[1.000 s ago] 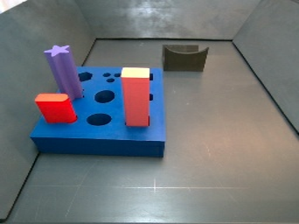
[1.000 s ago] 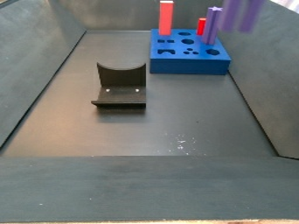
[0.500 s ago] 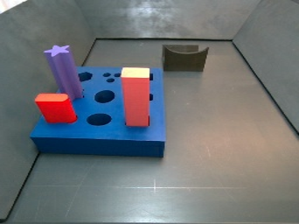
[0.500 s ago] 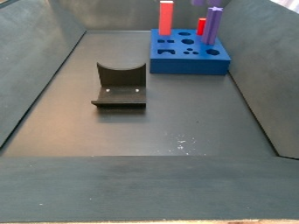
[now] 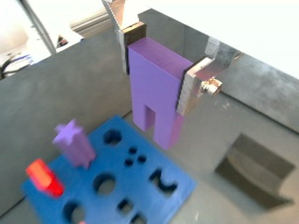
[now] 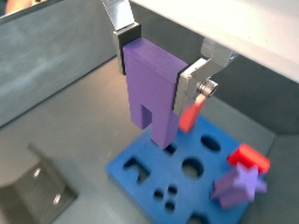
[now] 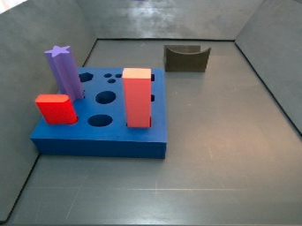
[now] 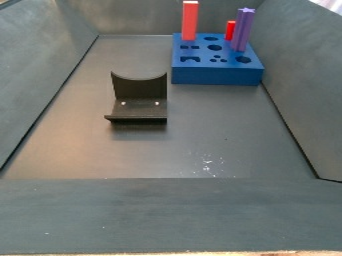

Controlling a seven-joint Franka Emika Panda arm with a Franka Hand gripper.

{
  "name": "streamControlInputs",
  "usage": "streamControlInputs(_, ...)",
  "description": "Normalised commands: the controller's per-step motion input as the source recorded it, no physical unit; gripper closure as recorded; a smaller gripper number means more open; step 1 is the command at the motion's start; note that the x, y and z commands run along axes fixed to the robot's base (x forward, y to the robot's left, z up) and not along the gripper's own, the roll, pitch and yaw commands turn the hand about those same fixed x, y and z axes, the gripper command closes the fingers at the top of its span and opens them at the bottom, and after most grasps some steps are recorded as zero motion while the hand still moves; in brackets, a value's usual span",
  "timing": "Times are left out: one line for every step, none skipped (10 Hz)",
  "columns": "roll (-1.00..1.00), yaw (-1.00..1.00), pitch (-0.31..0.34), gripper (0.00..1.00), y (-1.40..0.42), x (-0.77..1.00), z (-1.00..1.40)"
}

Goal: Pick up the double-square object. Move to above the board. Insert the double-square object.
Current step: Move to above the board, then insert the double-square object.

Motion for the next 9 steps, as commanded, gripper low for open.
streamControlInputs(0.01,0.01,0.140,1.00,-1.00,0.51,0.18)
streamControlInputs(0.02,0.01,0.143,1.00,-0.84,0.46,0.15)
streamControlInputs(0.04,0.01,0.135,1.00,-0.47,0.30,0.09)
streamControlInputs(0.05,0.01,0.124,1.00,-0.33,0.23,0.07)
streamControlInputs(0.06,0.01,0.082,1.00,-0.18,0.13,0.05)
streamControlInputs(0.00,0.04,-0.020,1.00,0.00,0.00,-0.01)
streamControlInputs(0.03,0.07,0.000,1.00,0.11,0.00,-0.04)
streamControlInputs(0.05,0.12,-0.209,1.00,0.18,-0.15,-0.42)
streamControlInputs(0.05,0.14,-0.266,1.00,0.15,-0.17,-0.57)
